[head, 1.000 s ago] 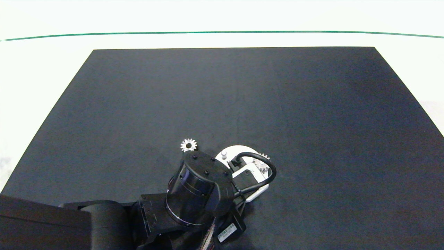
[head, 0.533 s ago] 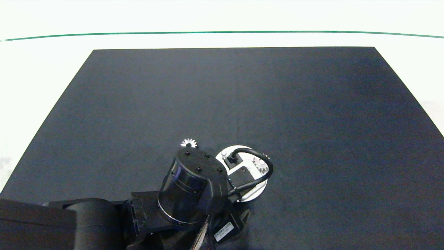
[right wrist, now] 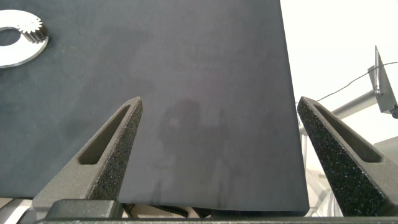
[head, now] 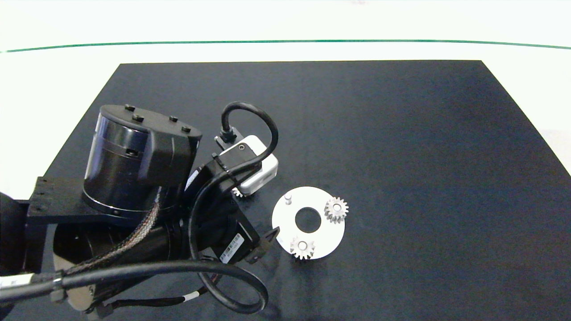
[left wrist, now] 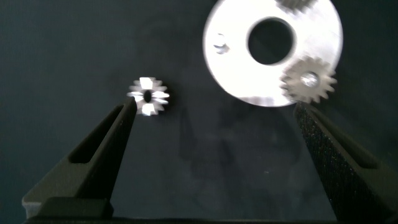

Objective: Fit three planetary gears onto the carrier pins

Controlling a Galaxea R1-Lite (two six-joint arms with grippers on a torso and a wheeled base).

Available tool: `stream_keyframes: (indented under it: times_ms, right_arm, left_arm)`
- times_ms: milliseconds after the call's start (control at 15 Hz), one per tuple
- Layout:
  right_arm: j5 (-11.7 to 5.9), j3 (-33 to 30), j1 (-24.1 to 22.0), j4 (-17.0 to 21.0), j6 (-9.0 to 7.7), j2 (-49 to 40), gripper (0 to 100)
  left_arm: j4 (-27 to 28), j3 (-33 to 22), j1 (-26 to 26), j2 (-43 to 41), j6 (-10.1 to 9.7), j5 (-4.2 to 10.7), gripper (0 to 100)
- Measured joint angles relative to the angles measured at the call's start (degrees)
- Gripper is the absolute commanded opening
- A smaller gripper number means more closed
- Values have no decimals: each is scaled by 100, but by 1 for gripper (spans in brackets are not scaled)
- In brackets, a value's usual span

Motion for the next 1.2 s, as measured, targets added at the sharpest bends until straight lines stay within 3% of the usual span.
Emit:
stream_keyframes:
  times_ms: [267,333,467,533,1200]
  right_arm:
    - [-10,-11,5,2,-9,-2,100]
    - [-10,-21,5,2,-9,-2,100]
    - [-10,-41,11,2,-27,-2,100]
    - [-10,-45,9,2,-33,-4,100]
    - [-11,-21,6,2,-35,-4,100]
  left_arm:
    - [-20,-61,293,115,2,-60,100]
    - [-23,-72,406,182,2,-127,100]
    - [-54,-130,690,327,2,-457,100]
    - [-61,-182,835,399,4,-542,100]
    - [-229,-424,1340,1028,59,-931,100]
